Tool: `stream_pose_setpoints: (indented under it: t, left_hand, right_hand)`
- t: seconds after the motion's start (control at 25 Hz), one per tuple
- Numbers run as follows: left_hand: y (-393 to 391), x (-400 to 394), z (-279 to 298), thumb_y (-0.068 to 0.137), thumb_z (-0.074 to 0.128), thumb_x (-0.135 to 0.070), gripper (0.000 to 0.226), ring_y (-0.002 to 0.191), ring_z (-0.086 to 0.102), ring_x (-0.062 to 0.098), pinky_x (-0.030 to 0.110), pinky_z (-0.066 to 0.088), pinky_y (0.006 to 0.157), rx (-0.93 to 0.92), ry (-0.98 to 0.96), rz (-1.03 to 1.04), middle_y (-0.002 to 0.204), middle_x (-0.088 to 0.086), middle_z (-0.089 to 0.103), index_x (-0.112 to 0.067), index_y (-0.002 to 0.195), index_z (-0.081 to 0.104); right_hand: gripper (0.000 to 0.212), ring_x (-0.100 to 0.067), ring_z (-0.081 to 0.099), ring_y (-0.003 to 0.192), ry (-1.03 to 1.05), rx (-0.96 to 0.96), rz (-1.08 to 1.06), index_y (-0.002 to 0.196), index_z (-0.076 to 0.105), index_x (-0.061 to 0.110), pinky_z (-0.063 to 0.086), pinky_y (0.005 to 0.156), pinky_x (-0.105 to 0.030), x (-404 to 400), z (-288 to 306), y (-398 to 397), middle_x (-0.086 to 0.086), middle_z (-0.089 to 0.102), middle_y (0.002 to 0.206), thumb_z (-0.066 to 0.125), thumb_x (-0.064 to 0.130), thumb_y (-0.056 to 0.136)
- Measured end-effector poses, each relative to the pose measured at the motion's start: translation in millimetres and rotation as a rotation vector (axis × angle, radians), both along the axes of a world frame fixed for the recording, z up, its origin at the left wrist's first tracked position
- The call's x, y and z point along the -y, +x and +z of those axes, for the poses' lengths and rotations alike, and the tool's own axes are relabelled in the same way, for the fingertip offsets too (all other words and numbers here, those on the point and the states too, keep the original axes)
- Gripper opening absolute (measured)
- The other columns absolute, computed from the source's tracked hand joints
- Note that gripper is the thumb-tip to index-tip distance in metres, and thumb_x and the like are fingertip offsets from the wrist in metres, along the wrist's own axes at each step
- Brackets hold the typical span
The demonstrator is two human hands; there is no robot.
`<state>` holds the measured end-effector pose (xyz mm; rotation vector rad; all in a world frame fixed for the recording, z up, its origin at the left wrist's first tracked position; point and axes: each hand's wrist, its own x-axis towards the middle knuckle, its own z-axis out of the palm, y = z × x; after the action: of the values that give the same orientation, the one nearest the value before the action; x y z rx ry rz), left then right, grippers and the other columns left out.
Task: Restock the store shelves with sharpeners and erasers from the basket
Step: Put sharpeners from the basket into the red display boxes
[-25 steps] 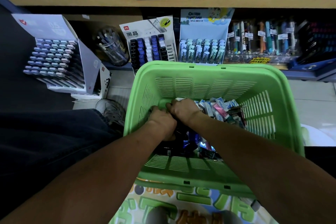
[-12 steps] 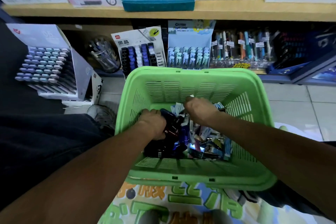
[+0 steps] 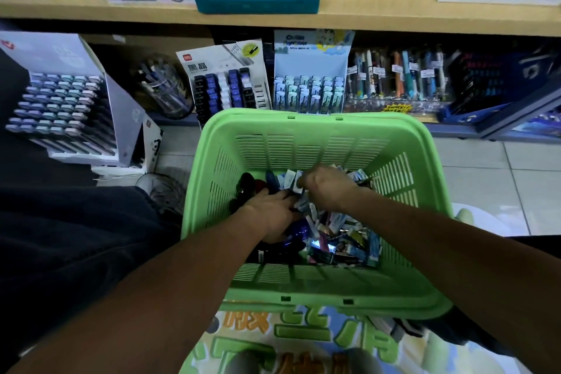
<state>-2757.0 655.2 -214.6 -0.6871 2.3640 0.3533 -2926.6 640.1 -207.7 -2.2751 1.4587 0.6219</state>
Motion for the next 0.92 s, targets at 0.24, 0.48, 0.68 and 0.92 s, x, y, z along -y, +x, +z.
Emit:
stream_pose_setpoints:
  t: [0.24,0.48,0.68,0.92]
  left_hand:
    - [23,14,10,0.091,0.057,-0.053,0.053,0.136,0.036,0.023,0.048,0.029,0.111,0.086,0.025,0.073,0.15,-0.002,0.038,-0.024,0.135,0.058]
    - [14,1,5,0.09,0.061,-0.043,0.053,0.134,0.037,0.024,0.045,0.032,0.108,-0.129,-0.089,-0.021,0.147,0.006,0.041,-0.016,0.135,0.055]
    - [0,-14,-9,0.092,0.056,-0.042,0.058,0.138,0.038,0.022,0.046,0.035,0.109,-0.114,0.055,-0.136,0.152,0.0,0.041,-0.027,0.147,0.042]
    - [7,-5,-4,0.095,0.052,-0.05,0.046,0.133,0.039,0.02,0.046,0.032,0.11,0.092,-0.008,-0.055,0.144,0.001,0.047,-0.022,0.13,0.062]
  right_hand:
    - [0.037,-0.027,0.047,0.12,-0.095,0.019,0.167,0.124,0.063,0.024,0.038,0.093,-0.042,-15,-41,8,0.003,0.054,0.131,0.06,0.023,0.088]
    - [0.029,-0.03,0.063,0.103,-0.191,-0.012,-0.104,0.109,0.067,0.01,0.044,0.079,-0.035,-12,-12,-5,-0.01,0.059,0.122,0.053,0.032,0.096]
    - [0.04,-0.031,0.055,0.113,-0.328,-0.115,0.071,0.129,0.05,0.008,0.049,0.085,-0.043,-12,-6,-6,-0.013,0.053,0.127,0.061,0.011,0.091]
    - [0.061,-0.032,0.024,0.148,-0.127,0.064,0.251,0.147,0.039,0.007,0.025,0.118,-0.053,-12,-46,20,-0.016,0.023,0.161,0.06,0.026,0.093]
